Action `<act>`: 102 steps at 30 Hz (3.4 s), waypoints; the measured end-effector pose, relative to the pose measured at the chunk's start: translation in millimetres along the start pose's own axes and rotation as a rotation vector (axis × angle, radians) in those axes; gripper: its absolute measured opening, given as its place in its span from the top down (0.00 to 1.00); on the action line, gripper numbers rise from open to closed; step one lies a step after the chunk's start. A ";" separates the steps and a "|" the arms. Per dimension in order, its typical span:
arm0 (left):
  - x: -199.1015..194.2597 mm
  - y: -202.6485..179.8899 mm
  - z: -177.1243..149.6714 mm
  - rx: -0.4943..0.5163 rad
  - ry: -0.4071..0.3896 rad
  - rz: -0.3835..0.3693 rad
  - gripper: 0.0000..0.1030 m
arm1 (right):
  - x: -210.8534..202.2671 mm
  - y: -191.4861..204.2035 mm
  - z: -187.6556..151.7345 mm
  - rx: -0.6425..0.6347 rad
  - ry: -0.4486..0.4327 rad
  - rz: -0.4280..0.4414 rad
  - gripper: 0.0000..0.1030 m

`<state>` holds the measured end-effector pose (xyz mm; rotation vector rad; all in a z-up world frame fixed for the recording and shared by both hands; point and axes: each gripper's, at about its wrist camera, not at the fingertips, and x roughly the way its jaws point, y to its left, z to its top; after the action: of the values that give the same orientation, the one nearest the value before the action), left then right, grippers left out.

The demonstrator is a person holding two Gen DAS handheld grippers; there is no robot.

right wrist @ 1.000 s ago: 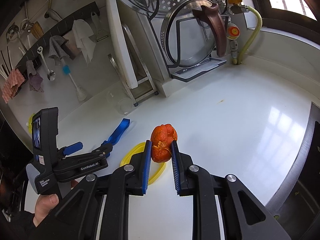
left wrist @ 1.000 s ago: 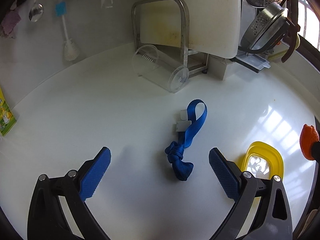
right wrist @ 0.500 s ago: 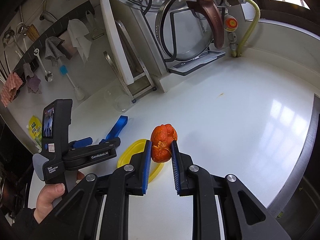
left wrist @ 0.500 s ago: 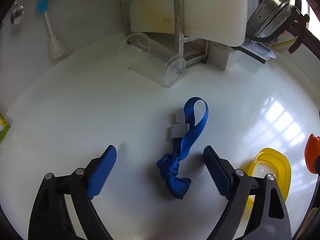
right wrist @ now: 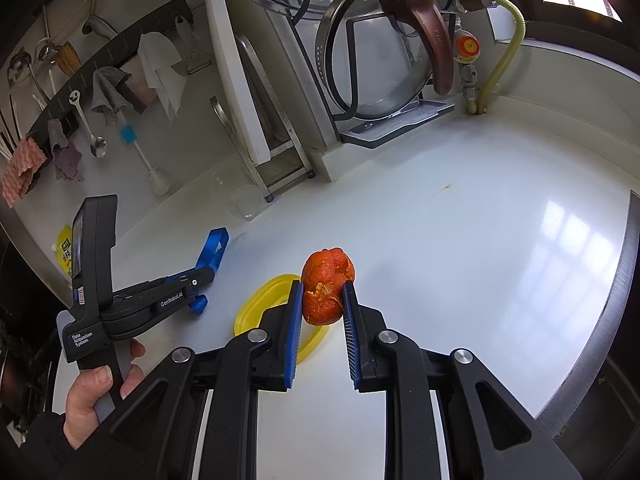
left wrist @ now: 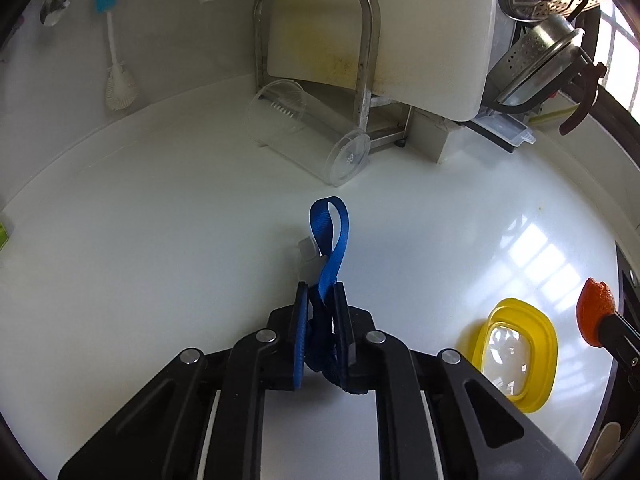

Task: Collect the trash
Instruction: 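Close the left tool on the blue strap clip while the right tool holds the orange toy, then carry the orange toy and blue strap over the bin with both tools, then open both tools to drop the toy and strap into the bin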

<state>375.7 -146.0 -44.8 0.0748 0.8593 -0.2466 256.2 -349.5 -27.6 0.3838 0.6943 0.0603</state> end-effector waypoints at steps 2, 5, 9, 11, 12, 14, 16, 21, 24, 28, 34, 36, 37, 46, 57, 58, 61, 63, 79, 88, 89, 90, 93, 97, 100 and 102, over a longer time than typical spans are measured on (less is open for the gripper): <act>-7.5 4.0 -3.8 -0.007 -0.025 0.020 0.88 | -0.4 -0.7 -0.7 0.002 -0.001 0.006 0.81; -21.0 9.8 -8.5 -0.027 -0.069 0.049 0.88 | -2.6 -1.4 -1.0 0.004 -0.010 0.008 0.81; -50.2 12.1 -20.5 -0.010 -0.175 0.121 0.88 | -8.0 -2.0 -2.5 0.006 -0.029 0.006 0.81; -64.8 12.4 -29.8 0.000 -0.212 0.137 0.88 | -10.9 -0.9 -3.3 0.003 -0.037 0.008 0.81; -71.2 14.0 -34.3 0.000 -0.223 0.138 0.88 | -12.9 0.1 -3.7 0.000 -0.043 0.006 0.81; -85.5 15.3 -41.8 -0.003 -0.234 0.127 0.88 | -18.7 2.0 -5.9 0.001 -0.051 0.010 0.81; -102.1 15.9 -50.8 -0.003 -0.250 0.124 0.88 | -26.5 5.9 -8.2 -0.009 -0.061 0.013 0.81; -150.3 21.6 -87.2 0.028 -0.276 0.129 0.88 | -51.9 16.4 -22.8 -0.008 -0.080 0.026 0.81; -174.8 32.0 -111.9 0.009 -0.255 0.103 0.88 | -74.2 31.6 -42.5 -0.036 -0.091 0.032 0.81; -201.9 45.9 -146.1 -0.028 -0.227 0.074 0.88 | -110.0 48.1 -78.7 -0.033 -0.094 0.063 0.81; -234.3 48.5 -205.7 -0.020 -0.183 0.010 0.88 | -164.4 68.2 -147.8 -0.022 -0.073 0.096 0.81; -242.0 48.7 -225.3 -0.018 -0.163 0.001 0.88 | -180.6 74.6 -172.5 -0.029 -0.072 0.085 0.81; -244.7 48.9 -234.8 -0.021 -0.153 -0.004 0.88 | -187.6 76.5 -185.5 -0.029 -0.071 0.081 0.81; -270.5 52.5 -289.7 -0.017 -0.134 0.010 0.88 | -222.5 83.6 -256.1 0.003 -0.029 0.039 0.81; -288.8 48.3 -318.4 0.017 -0.132 -0.001 0.88 | -237.8 108.1 -285.4 -0.028 0.004 0.066 0.81; -288.4 47.8 -321.0 0.019 -0.127 -0.003 0.88 | -238.4 109.9 -287.6 -0.032 0.009 0.065 0.81; -288.0 47.0 -329.7 0.024 -0.115 -0.007 0.88 | -240.6 112.7 -295.1 -0.043 0.026 0.060 0.81; -288.1 46.2 -335.5 0.028 -0.108 -0.007 0.88 | -242.2 114.4 -299.5 -0.045 0.036 0.059 0.81; -263.0 39.3 -359.3 0.026 0.006 -0.048 0.88 | -218.1 119.1 -326.0 -0.053 0.139 0.047 0.81; -251.5 34.9 -363.5 0.036 0.056 -0.067 0.87 | -202.0 117.0 -333.8 -0.056 0.188 0.051 0.79; -251.4 34.1 -364.1 0.038 0.056 -0.071 0.87 | -201.2 116.9 -334.6 -0.057 0.190 0.052 0.79; -251.3 33.1 -364.6 0.041 0.056 -0.073 0.87 | -200.5 116.8 -335.1 -0.059 0.192 0.053 0.79; -251.0 31.4 -365.2 0.045 0.058 -0.078 0.74 | -200.3 115.1 -335.5 -0.057 0.191 0.052 0.79; -253.4 32.2 -365.0 0.041 0.046 -0.068 0.53 | -203.4 110.6 -332.5 -0.041 0.173 0.048 0.65; -254.3 32.6 -364.5 0.039 0.045 -0.068 0.51 | -205.7 106.8 -330.6 -0.025 0.163 0.049 0.63; -254.3 32.9 -364.5 0.039 0.046 -0.067 0.50 | -206.2 105.7 -330.2 -0.024 0.161 0.044 0.63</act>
<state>-45.3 -7.3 -91.2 0.0886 0.9042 -0.3255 -104.3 -181.4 -94.5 0.3742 0.8437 0.1425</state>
